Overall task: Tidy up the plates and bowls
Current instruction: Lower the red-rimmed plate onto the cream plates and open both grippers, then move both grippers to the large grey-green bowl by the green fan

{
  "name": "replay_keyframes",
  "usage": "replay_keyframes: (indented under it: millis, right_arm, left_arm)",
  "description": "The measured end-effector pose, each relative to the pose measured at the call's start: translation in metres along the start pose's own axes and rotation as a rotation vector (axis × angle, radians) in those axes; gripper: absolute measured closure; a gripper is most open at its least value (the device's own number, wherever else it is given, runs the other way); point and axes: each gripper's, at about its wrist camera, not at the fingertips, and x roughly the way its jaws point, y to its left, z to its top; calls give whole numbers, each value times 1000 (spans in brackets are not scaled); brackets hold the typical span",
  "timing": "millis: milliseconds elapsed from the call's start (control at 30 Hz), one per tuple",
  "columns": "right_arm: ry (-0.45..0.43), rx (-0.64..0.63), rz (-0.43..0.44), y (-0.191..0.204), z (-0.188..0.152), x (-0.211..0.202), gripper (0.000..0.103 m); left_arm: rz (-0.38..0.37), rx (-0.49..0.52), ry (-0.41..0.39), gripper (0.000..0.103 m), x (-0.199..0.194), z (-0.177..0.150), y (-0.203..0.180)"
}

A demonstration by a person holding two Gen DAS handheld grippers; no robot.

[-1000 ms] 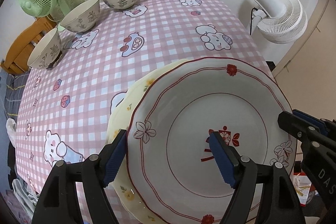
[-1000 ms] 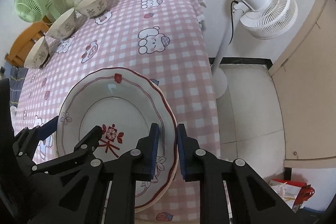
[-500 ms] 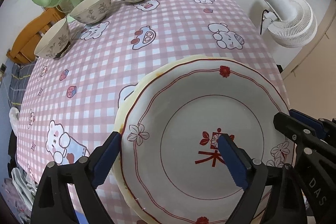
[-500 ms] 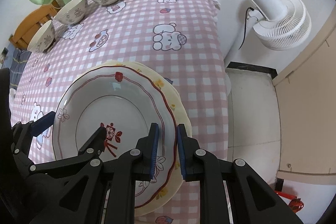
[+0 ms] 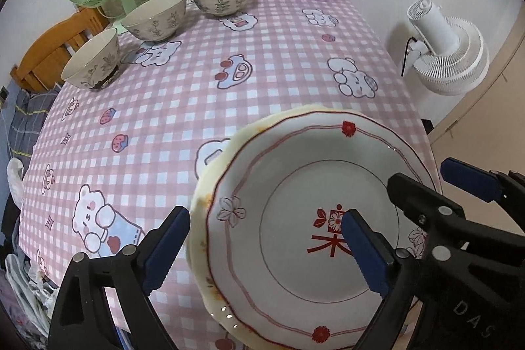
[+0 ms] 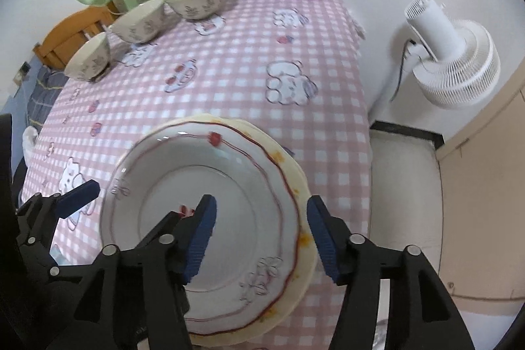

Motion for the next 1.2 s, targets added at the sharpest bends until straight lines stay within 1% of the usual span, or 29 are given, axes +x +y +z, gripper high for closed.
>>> replay_keyframes:
  millis: [233, 333, 533, 700, 833, 1000, 1067, 1133, 1200]
  right_arm:
    - [-27, 16, -15, 19, 10, -4, 41]
    - [-43, 43, -18, 30, 13, -5, 41]
    - [-48, 120, -51, 61, 23, -6, 41]
    - [-72, 156, -76, 96, 35, -7, 41]
    - [-79, 152, -100, 126, 46, -2, 41]
    - [-77, 133, -94, 167, 63, 13, 41]
    - [-86, 128, -97, 186, 71, 18, 41]
    - [-105, 132, -117, 204, 78, 22, 41]
    - [-113, 147, -110, 217, 86, 27, 41]
  left_arm:
    - [-40, -8, -28, 9, -5, 6, 22]
    - [-61, 17, -46, 9, -7, 12, 37]
    - [-88, 58, -47, 10, -11, 23, 70]
    - [-103, 70, -62, 12, -13, 34, 108]
    - [-108, 67, -64, 15, -9, 41, 140]
    - [-97, 56, -83, 16, -3, 51, 186]
    - [-88, 57, -94, 16, 0, 56, 204]
    - [-75, 54, -101, 16, 2, 63, 223]
    - [-64, 46, -107, 16, 4, 70, 238]
